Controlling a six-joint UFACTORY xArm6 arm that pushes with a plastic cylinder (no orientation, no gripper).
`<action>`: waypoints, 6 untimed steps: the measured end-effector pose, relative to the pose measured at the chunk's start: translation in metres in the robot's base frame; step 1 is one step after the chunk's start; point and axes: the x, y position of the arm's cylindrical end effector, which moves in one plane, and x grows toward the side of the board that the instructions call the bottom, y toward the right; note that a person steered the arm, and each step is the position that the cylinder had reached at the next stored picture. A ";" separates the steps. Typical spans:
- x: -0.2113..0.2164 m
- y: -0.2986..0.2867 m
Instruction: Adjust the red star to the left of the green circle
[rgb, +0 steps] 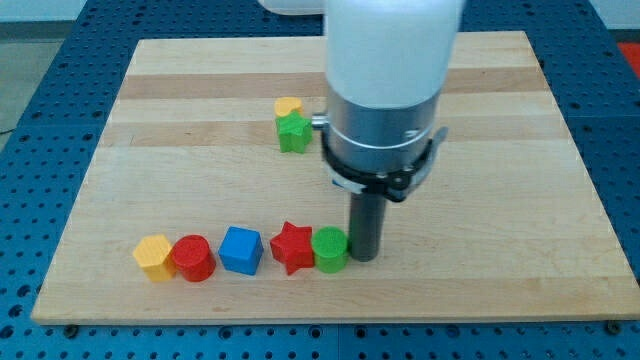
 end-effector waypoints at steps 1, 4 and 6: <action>0.000 -0.005; -0.033 -0.054; -0.023 -0.077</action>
